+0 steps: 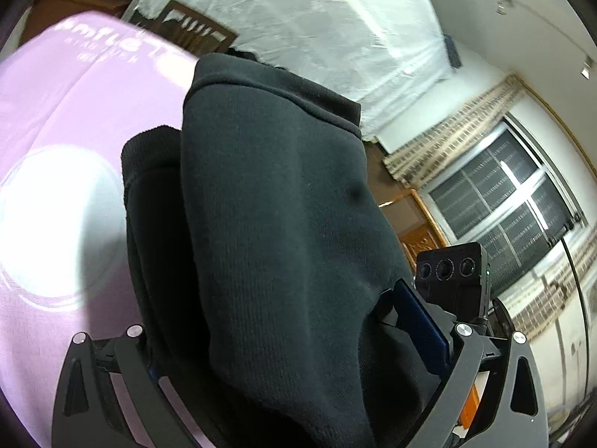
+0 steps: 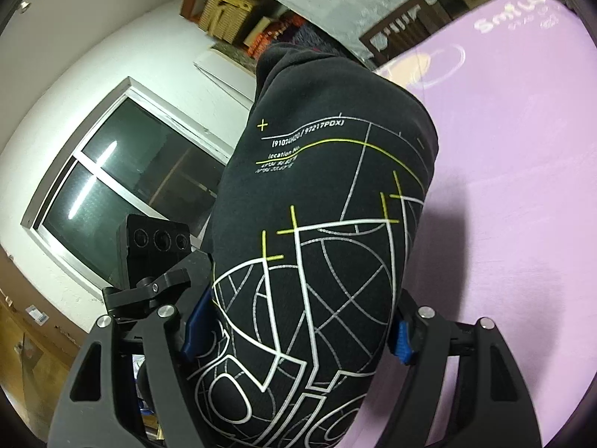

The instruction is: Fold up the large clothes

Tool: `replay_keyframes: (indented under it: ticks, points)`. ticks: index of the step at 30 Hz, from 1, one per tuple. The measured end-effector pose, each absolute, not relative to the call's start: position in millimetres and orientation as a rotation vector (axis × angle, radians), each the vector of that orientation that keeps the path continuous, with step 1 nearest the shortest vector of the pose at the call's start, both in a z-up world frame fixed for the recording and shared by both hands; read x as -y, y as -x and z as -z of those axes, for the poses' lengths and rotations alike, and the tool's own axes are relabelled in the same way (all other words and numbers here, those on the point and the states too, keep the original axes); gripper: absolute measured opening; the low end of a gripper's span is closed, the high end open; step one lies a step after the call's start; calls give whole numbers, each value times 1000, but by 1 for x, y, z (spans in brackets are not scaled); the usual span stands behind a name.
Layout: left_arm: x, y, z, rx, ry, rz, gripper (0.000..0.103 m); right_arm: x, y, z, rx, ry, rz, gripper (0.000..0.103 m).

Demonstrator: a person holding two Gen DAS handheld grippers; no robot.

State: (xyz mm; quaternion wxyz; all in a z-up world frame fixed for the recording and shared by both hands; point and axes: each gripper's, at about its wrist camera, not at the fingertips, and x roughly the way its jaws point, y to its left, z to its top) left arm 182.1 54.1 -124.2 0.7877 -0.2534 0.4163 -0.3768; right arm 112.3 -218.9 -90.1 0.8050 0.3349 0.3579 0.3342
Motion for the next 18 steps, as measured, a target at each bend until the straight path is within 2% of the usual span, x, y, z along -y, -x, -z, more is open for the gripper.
replay_keyframes:
  ticks: [10, 14, 18]
  points:
    - [-67, -224, 176, -1075, 550, 692, 100, 204, -165, 145, -912, -664, -655, 74]
    - [-69, -219, 175, -1085, 507, 659, 100, 207, -170, 164, -982, -718, -663, 75]
    - [-77, -199, 168, -1052, 431, 564, 100, 210, -157, 155, -949, -670, -601, 81]
